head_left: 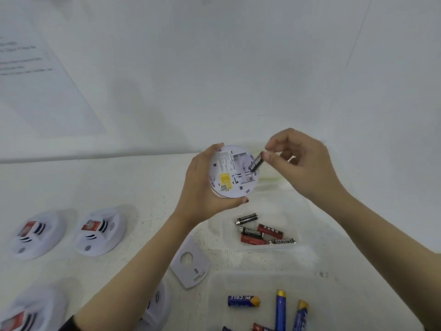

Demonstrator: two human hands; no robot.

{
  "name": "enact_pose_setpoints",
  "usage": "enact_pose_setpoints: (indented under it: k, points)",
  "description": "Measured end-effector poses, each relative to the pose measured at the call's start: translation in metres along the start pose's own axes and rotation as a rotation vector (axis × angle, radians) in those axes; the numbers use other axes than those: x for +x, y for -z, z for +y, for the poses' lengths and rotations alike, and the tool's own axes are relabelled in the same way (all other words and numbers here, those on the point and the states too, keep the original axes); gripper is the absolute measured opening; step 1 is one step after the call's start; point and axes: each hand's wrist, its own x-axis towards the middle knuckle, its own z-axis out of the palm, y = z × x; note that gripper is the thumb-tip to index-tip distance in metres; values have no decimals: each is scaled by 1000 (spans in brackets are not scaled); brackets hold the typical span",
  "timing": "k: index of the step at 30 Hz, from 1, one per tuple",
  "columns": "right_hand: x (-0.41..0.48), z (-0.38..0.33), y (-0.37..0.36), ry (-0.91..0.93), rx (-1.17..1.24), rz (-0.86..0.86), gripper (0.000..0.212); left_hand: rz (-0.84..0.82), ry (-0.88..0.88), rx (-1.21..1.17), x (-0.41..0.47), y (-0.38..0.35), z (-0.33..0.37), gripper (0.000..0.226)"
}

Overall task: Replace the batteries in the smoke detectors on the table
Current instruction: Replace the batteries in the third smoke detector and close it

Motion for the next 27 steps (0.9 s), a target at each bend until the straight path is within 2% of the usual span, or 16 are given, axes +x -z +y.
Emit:
enact_pose_setpoints:
  k: [7, 11, 17, 22, 27]
  points:
    - [10, 5, -6, 209, -295, -70, 5, -19, -89, 66, 1, -1, 7, 101]
    - [10, 11, -11, 348, -404, -74, 11, -30, -149, 76, 2, 0, 9, 99]
    - [-2, 16, -16, 148, -100, -176, 14, -23, -197, 105, 2, 5, 8, 98]
    - [-10, 18, -21, 145, 0, -163, 25, 20, -264, 104, 2, 6, 6, 96]
    - [-16, 15, -23, 167, 7, -148, 26, 66, -313, 123, 2, 7, 7, 93]
